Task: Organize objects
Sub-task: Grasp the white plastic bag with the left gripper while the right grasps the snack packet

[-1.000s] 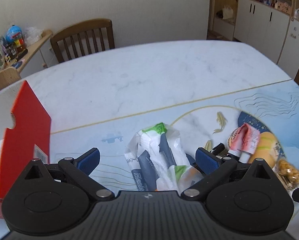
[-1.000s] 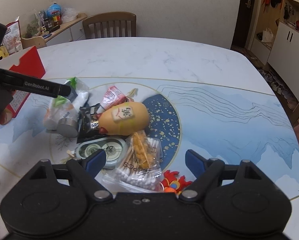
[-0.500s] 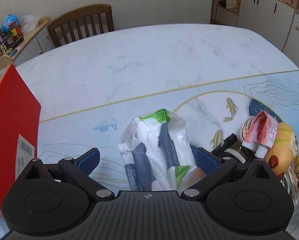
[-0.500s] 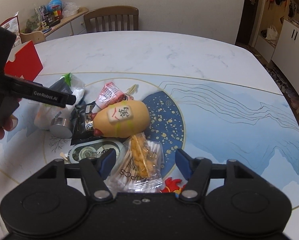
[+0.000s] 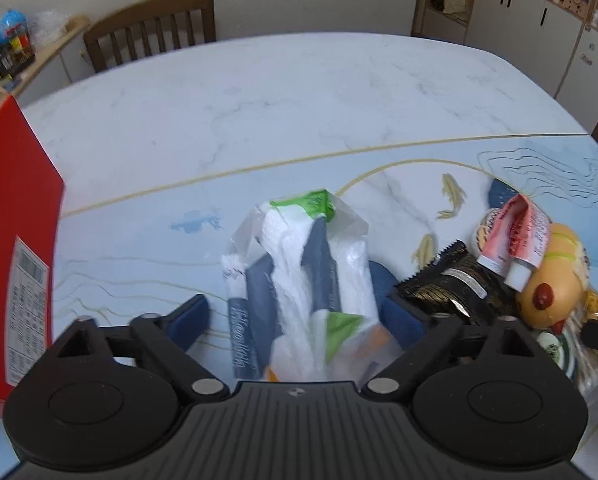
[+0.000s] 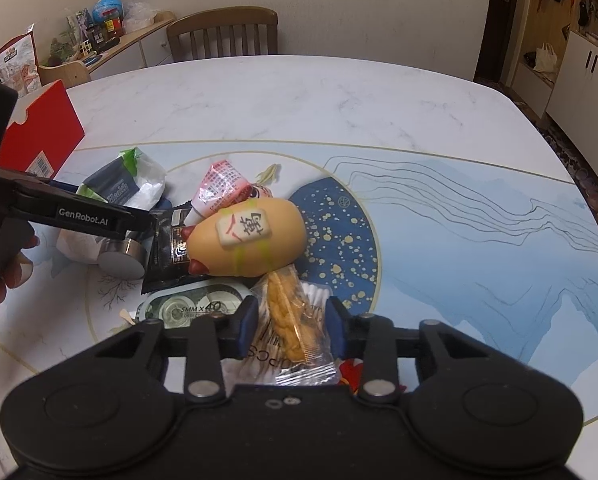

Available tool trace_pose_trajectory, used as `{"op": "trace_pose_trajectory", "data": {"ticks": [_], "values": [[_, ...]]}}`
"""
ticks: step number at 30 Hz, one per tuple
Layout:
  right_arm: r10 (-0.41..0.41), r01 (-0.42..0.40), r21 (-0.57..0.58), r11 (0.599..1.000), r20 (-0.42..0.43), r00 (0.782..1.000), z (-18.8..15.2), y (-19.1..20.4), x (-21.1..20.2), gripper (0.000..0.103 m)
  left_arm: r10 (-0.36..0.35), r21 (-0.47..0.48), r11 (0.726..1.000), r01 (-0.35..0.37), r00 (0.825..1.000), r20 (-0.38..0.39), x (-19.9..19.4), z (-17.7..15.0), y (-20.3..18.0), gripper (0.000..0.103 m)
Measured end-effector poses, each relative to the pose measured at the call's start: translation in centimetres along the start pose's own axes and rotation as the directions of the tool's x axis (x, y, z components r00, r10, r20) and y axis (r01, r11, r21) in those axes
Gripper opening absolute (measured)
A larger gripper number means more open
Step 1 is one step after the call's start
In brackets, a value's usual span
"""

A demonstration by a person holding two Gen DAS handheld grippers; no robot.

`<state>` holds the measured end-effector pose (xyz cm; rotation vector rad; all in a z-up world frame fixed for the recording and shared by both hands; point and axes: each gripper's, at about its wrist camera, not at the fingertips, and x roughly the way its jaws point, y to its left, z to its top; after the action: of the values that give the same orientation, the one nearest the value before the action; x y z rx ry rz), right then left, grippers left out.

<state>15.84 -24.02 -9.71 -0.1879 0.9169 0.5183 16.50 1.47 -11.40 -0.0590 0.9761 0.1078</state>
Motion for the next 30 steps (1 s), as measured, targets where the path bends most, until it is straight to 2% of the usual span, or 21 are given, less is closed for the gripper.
{"op": "trace_pose_trajectory", "data": {"ticks": [2, 6, 7, 11, 20, 30], "values": [[-0.001, 0.001, -0.005, 1.000, -0.003, 1.000, 0.0, 0.1, 0.1, 0.033, -0.002, 0.005, 1.000, 0.002, 1.000, 0.011, -0.3, -0.1, 0.0, 0.077], [-0.005, 0.005, -0.004, 1.000, -0.003, 1.000, 0.0, 0.0, 0.2, 0.029, -0.014, 0.029, 0.999, 0.014, 1.000, 0.016, -0.5, -0.1, -0.2, 0.065], [-0.006, 0.006, 0.000, 1.000, -0.003, 1.000, 0.1, -0.1, 0.2, 0.027, -0.022, 0.035, 0.999, 0.021, 1.000, 0.017, -0.7, -0.1, -0.3, 0.058], [-0.016, 0.016, 0.011, 1.000, 0.000, 1.000, 0.1, -0.2, 0.1, 0.021, -0.025, 0.076, 0.997, 0.022, 0.999, 0.027, -1.1, -0.2, -0.7, 0.045], [-0.030, 0.029, 0.030, 0.999, 0.033, 0.999, 0.1, -0.2, -1.1, 0.020, -0.047, 0.099, 0.994, 0.042, 0.998, 0.052, -3.0, -0.8, -0.8, 0.042], [0.002, -0.007, 0.063, 0.998, 0.086, 0.996, 0.9, 1.2, -4.3, 0.020, -0.076, 0.032, 0.997, 0.075, 0.995, 0.061, -6.8, -1.0, 0.7, 0.042]]}}
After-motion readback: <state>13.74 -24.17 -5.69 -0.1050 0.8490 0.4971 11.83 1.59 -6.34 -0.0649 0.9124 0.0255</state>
